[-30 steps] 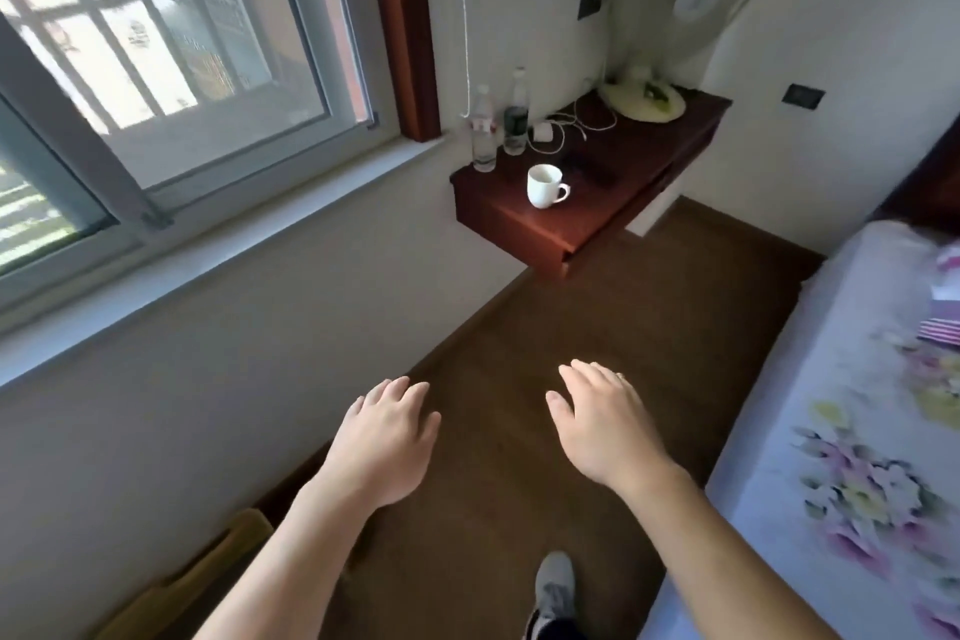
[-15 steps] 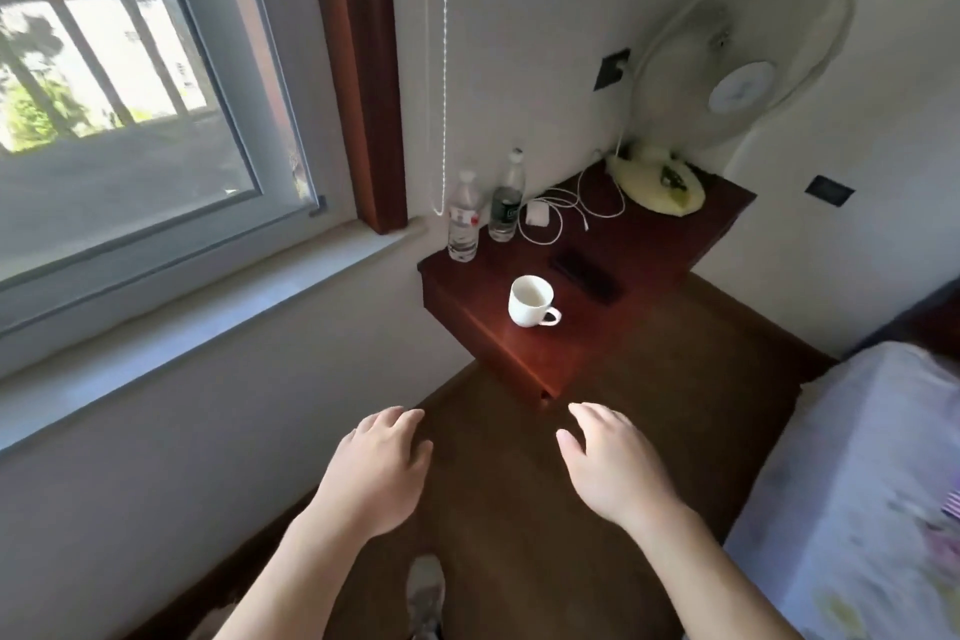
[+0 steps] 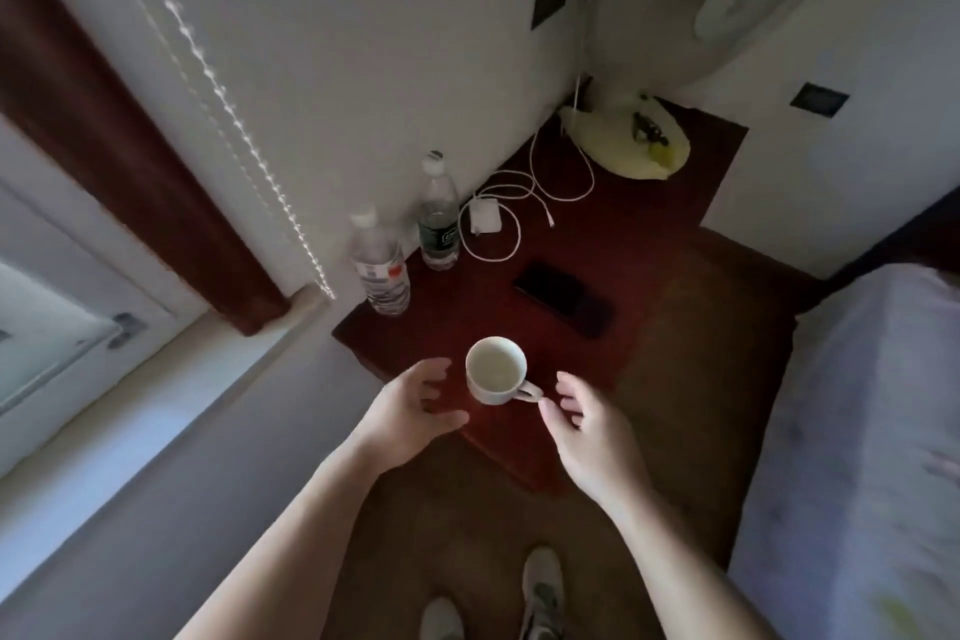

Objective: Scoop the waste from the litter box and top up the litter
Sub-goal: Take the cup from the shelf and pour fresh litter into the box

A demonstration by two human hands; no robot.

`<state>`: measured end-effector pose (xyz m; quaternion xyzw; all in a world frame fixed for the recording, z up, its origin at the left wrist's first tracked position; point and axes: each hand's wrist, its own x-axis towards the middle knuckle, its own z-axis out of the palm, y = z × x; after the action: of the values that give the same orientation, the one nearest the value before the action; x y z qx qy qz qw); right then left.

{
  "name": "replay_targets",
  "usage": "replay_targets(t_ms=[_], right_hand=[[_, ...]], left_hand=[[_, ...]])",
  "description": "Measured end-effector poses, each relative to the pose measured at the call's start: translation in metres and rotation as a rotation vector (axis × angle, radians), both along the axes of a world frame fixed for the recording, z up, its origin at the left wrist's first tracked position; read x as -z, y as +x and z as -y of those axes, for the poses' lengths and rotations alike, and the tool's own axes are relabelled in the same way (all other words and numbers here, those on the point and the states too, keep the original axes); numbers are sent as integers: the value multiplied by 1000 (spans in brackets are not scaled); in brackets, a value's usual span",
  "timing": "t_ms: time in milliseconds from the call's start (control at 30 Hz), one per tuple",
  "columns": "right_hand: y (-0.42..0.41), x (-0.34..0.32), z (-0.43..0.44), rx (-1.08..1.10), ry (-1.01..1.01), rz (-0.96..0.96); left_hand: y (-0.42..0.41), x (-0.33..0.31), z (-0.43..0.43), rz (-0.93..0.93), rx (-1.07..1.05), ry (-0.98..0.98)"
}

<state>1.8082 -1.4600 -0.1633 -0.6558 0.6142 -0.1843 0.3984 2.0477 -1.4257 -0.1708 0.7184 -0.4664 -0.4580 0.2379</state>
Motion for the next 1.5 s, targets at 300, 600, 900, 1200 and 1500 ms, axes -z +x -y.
replay_targets(t_ms=[300, 600, 900, 1200, 1500], right_hand=[[8, 67, 35, 20, 111, 145], [11, 78, 30, 70, 123, 384], [2, 38, 15, 47, 36, 453], [-20, -50, -37, -108, -34, 461], [-20, -96, -133, -578, -6, 465]], left_hand=[[8, 65, 54, -176, 110, -10], [-3, 73, 64, -231, 115, -76], [-12, 27, 45, -269, 103, -181], [-39, -63, -43, -230, -32, -345], [-72, -104, -228, -164, -448, -459]])
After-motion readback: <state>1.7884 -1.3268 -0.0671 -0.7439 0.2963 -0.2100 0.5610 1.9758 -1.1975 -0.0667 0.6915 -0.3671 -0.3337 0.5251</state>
